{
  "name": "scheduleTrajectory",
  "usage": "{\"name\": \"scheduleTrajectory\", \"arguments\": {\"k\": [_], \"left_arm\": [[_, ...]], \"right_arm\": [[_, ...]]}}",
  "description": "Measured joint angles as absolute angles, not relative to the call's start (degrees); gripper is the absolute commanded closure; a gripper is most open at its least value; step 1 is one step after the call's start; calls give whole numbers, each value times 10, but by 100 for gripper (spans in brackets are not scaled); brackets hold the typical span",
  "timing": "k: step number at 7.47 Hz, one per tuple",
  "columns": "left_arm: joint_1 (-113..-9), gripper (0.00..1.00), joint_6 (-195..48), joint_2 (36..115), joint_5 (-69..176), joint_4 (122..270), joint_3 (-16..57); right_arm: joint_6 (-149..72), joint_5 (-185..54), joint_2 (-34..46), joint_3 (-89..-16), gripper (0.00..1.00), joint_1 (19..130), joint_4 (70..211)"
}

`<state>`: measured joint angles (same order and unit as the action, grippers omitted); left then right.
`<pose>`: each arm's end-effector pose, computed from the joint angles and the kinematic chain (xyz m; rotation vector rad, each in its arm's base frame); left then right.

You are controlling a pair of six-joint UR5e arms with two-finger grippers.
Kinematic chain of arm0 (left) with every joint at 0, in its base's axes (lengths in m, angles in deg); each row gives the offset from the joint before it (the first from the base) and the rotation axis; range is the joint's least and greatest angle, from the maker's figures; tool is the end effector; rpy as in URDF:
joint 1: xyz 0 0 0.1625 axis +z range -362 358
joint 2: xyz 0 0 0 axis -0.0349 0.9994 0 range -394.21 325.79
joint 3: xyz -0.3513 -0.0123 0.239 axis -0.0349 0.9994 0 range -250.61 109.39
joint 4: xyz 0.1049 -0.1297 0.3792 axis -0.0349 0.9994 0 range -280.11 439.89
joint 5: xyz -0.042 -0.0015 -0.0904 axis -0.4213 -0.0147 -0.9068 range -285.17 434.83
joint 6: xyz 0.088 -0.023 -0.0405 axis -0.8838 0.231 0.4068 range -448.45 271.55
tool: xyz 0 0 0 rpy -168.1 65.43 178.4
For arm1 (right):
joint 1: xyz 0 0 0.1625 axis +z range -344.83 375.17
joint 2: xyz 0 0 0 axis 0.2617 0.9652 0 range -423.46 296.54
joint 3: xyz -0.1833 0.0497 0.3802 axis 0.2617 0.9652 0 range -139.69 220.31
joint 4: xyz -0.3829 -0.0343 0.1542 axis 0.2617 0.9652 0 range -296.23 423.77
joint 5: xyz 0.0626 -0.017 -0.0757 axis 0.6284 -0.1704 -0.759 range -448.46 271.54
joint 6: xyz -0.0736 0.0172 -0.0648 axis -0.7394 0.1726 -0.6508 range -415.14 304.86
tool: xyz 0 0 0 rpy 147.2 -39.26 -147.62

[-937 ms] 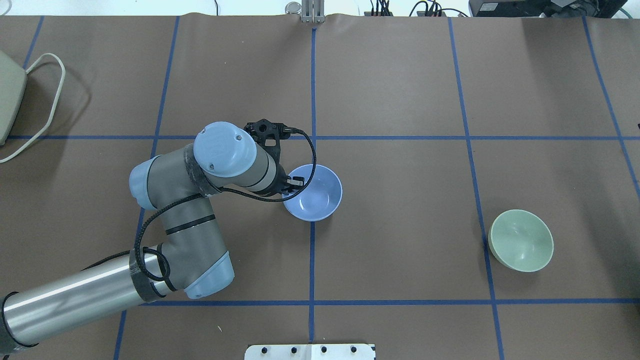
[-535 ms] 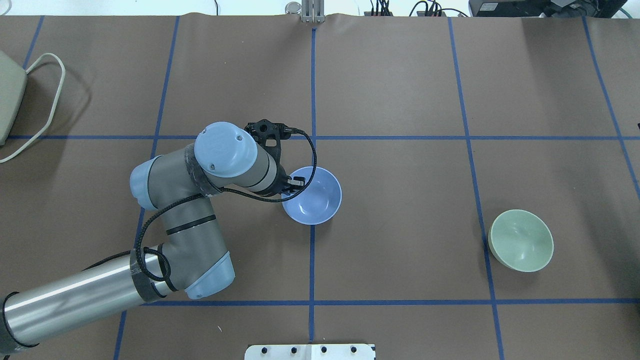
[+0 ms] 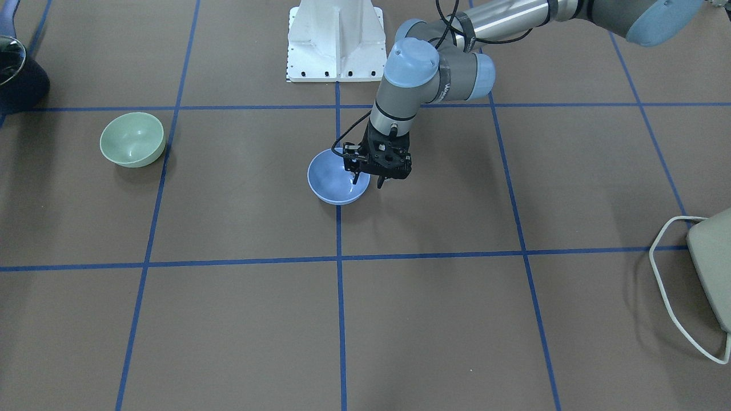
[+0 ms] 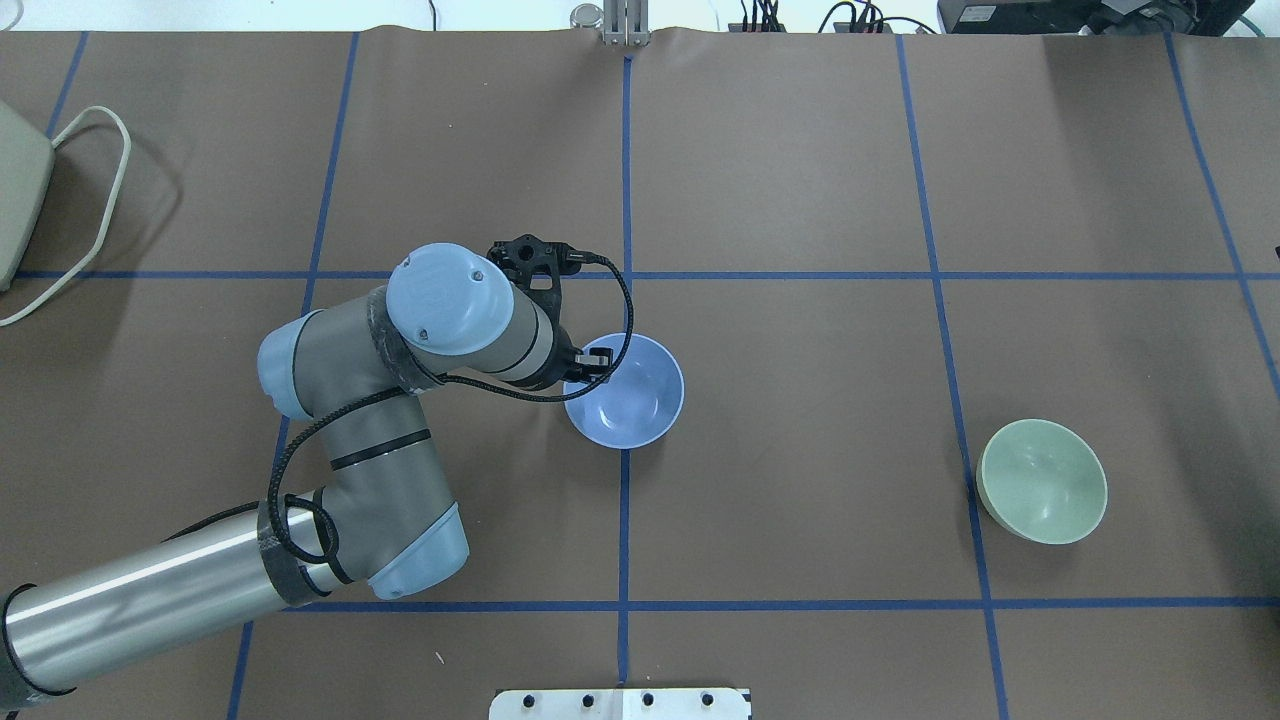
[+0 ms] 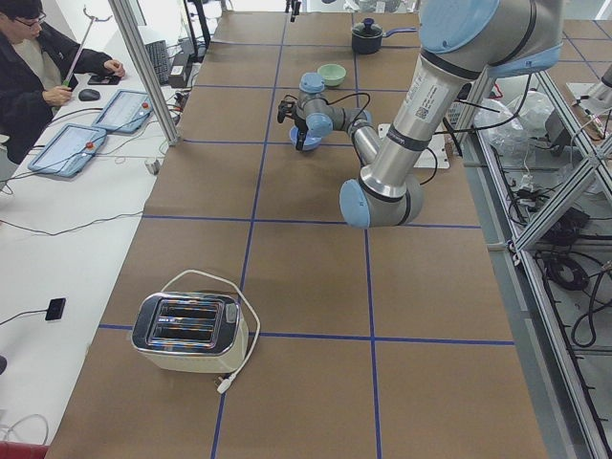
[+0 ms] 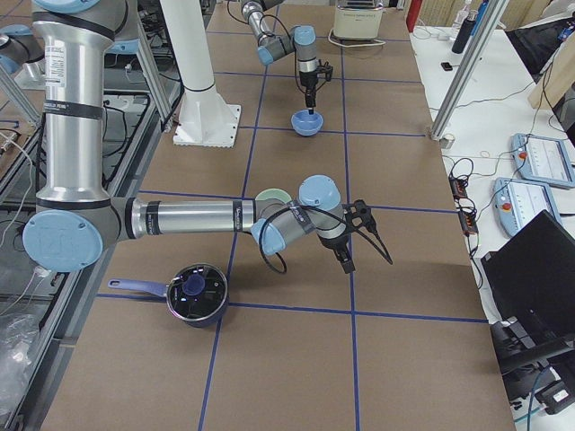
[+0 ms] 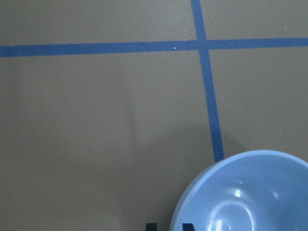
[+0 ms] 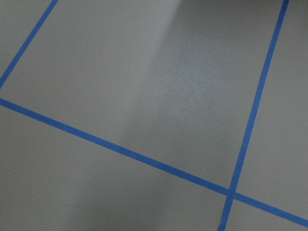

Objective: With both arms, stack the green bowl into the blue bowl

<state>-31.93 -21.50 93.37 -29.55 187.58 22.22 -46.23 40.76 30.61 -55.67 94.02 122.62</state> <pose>0.5459 -0.4396 0.2114 0.2446 1.0041 0.0181 -0.0252 -0.4919 0.5837 0.4300 -0.7520 -0.2340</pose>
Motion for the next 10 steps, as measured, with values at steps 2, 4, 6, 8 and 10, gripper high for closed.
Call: {"name": "scheduleTrajectory", "arguments": {"k": [2,4,6,8,10], "left_arm": [[-369,2,-272,889,-332,1830,287],[-452,2,-388,816,-394,1774,361],[-572,2,-557,735,-467,1760,384],[-716,2,-753,666,-536,1745,365],[-860,2,-949,635,-578,1660,337]], "right_arm": [[-398,405,301,-573,0,912,1226],[-268,403,300,-626,0,856,1227],[-154,401,308,-685,0,795,1230],[-91,369,337,-725,0,728,1232],[-79,318,379,-748,0,664,1232]]}}
